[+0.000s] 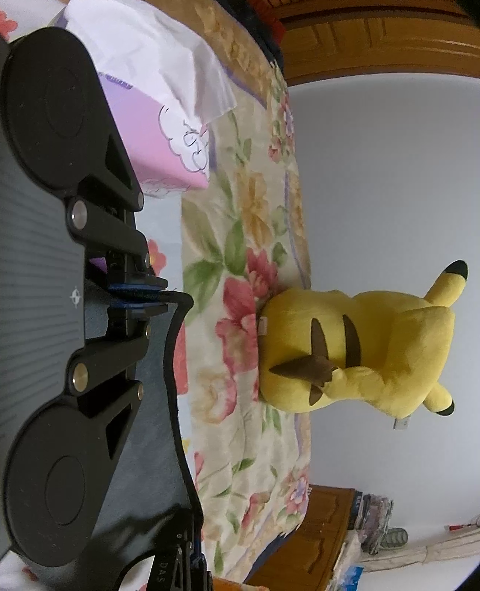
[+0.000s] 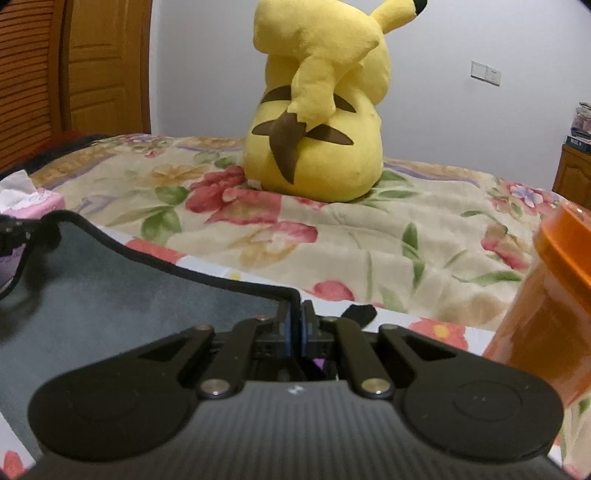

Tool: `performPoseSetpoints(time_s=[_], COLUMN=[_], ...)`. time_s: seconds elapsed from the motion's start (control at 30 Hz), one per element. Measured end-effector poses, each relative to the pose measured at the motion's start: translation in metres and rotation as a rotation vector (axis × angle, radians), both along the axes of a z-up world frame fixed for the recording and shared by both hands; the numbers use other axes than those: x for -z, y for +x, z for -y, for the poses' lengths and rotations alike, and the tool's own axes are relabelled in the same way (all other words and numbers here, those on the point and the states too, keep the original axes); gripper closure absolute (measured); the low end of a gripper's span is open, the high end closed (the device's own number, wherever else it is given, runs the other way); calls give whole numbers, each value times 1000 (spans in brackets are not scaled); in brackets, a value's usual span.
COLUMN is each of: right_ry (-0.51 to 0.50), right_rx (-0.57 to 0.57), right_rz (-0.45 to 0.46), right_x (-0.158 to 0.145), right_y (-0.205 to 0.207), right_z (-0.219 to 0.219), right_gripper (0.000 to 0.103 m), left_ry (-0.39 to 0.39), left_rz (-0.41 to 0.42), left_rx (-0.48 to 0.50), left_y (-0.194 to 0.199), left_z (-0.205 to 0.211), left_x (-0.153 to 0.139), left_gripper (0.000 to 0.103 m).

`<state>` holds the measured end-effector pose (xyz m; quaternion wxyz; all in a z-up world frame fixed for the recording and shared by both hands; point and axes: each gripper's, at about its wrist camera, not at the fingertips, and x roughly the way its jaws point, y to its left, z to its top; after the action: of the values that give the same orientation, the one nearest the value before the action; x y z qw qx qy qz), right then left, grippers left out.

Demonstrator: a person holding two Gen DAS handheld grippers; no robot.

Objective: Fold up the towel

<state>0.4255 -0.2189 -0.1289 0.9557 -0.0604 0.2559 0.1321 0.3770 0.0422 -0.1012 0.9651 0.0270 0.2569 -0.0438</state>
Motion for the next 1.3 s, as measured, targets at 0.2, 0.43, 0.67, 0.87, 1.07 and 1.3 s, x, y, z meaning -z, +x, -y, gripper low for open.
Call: performPoseSetpoints(time_s=[0.2, 0.43, 0.67, 0.87, 1.07, 1.3], right_ry=[10, 65, 78, 84, 99, 100], right_rx=[13, 13, 15, 16, 15, 15], right_rz=[-18, -50, -61, -55, -47, -29], right_x=[-3, -11, -22, -38, -52, -67], right_y=[-16, -52, -89, -116, -144, -170], right_z=[8, 15, 19, 21, 24, 24], right_gripper=[56, 56, 56, 56, 56, 53], left_ry=[-12, 12, 34, 33, 37, 61], left_rz=[-17, -56, -82, -78, -71, -35], left_rx=[26, 45, 78, 93, 102, 109], left_y=[-16, -46, -82, -110, -136, -170], left_z=[0, 3, 8, 13, 18, 27], left_x=[-3, -6, -12, -32, -53, -73], left_gripper=[62, 59, 58, 48, 46, 35])
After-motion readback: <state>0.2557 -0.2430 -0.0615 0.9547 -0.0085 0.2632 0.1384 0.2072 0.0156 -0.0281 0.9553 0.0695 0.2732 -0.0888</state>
